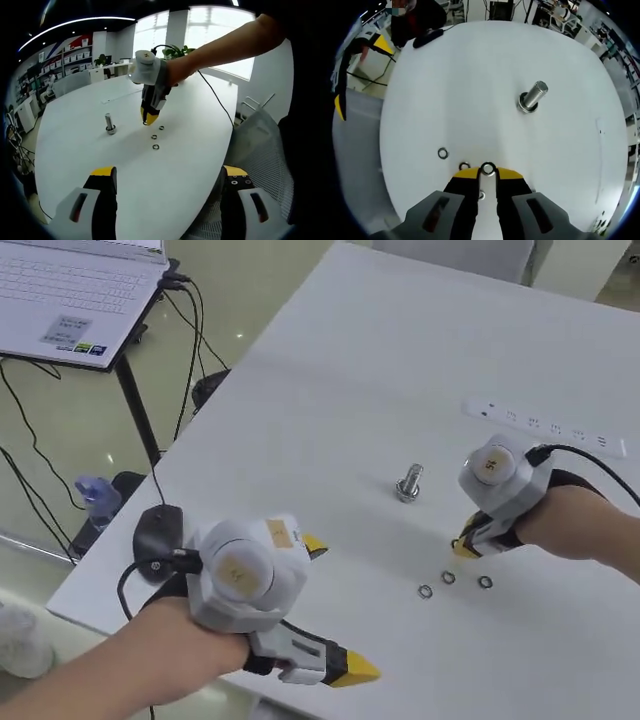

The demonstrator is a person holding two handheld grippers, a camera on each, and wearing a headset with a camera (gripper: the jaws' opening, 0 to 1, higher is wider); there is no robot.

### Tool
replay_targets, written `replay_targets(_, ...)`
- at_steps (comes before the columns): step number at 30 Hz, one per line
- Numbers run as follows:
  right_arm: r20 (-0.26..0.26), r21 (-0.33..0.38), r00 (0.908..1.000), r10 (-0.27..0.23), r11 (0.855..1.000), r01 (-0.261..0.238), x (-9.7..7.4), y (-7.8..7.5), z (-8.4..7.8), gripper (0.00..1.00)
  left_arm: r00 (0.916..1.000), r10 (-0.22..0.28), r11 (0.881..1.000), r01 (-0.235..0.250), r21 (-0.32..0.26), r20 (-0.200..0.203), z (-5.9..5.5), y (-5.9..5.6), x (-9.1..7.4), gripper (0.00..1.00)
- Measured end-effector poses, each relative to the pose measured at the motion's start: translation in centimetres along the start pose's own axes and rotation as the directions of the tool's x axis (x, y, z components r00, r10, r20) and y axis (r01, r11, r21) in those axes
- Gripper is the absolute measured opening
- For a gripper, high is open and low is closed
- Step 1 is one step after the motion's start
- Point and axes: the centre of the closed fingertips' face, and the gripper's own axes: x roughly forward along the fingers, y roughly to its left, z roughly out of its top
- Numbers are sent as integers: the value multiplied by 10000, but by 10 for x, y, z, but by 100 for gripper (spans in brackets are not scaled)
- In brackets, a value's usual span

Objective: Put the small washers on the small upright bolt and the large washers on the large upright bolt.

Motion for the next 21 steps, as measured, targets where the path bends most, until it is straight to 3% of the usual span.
replay_targets(7, 116, 216, 9999, -121, 9997, 118, -19, 0, -10, 13, 9998, -95, 9999, 96, -76, 160, 5, -1, 0, 87)
replay_targets(11, 88, 316, 9998, -183, 9993, 180, -26, 0, -20, 13, 9999, -60, 9999, 59, -136, -118, 2, 0, -1, 89)
replay_targets(14, 95, 385, 9996, -266, 9989, 262, -29, -6, -27, 13, 9999, -74, 9999, 73, 122, 72, 6, 0, -1, 88)
replay_targets(21, 8, 680, 9988, -494, 9965, 493, -37, -14, -41, 13, 9999, -94, 9997, 95, 222, -44, 4, 0, -1, 88)
